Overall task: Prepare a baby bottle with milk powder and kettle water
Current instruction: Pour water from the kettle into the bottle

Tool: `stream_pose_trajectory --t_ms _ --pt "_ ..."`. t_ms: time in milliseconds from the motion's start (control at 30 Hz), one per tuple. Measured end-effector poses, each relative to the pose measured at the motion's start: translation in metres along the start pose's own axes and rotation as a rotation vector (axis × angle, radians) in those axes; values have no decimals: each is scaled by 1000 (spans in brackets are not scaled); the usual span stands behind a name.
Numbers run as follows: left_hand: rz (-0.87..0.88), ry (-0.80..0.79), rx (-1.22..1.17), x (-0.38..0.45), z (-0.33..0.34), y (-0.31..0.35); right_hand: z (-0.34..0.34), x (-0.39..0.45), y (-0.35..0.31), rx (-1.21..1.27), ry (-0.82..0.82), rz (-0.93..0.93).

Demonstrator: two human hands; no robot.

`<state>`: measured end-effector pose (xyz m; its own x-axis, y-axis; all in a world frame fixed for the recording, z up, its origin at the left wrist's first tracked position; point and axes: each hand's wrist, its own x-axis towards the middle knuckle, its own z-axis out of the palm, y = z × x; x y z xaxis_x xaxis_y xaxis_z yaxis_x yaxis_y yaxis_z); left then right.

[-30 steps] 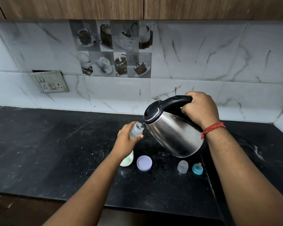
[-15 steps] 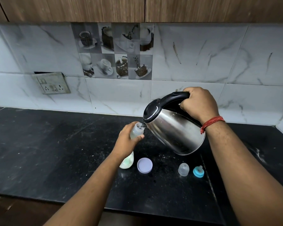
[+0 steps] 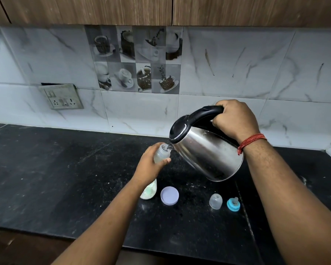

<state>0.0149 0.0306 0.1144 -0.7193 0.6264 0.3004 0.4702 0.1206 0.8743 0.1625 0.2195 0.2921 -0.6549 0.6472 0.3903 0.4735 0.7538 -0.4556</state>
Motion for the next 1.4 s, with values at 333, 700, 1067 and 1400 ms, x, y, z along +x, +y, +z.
stream_pose_trajectory --t_ms 333,700,1067,1400 --pt "-15 4 -1 11 7 -3 -1 12 2 -23 -16 -21" --pt "-18 -4 22 27 11 -4 -1 27 5 -22 -15 -31" --pt "-28 -25 -18 41 15 -11 7 44 13 1 -28 -20" --pt "-53 -31 -149 42 17 -19 31 47 56 394 -88 145"
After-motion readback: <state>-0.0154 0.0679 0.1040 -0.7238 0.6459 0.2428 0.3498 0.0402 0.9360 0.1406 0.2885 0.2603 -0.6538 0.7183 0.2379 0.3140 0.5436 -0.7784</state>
